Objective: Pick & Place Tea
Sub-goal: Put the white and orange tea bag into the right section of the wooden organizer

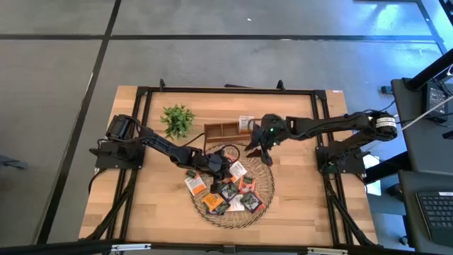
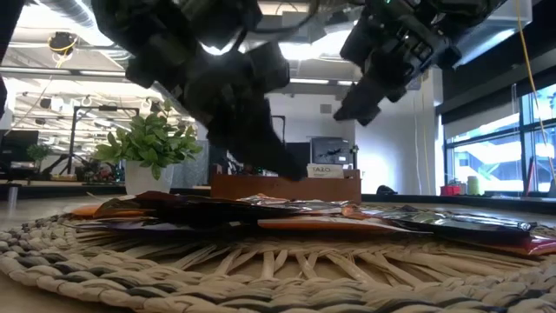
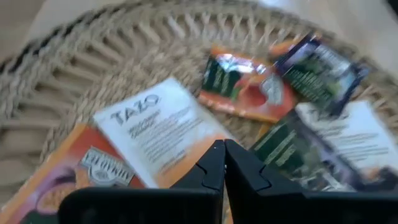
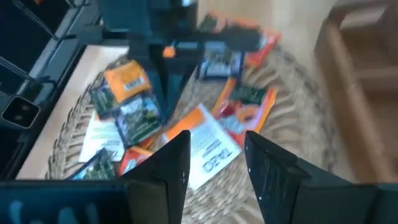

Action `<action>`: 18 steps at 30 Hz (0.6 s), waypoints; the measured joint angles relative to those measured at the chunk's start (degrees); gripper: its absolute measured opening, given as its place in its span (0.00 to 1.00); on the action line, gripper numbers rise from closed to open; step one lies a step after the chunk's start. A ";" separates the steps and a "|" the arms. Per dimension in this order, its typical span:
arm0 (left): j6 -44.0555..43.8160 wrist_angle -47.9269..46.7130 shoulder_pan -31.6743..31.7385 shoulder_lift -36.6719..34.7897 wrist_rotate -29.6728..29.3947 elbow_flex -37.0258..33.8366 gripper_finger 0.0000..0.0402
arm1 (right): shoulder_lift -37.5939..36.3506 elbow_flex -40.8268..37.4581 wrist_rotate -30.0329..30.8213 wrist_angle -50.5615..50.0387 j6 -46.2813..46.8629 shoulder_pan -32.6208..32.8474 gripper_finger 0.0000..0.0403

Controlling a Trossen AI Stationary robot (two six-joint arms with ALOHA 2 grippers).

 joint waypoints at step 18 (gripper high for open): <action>-1.49 0.50 0.35 4.13 -0.72 0.15 0.01 | 16.09 0.00 5.19 6.88 13.54 3.21 0.38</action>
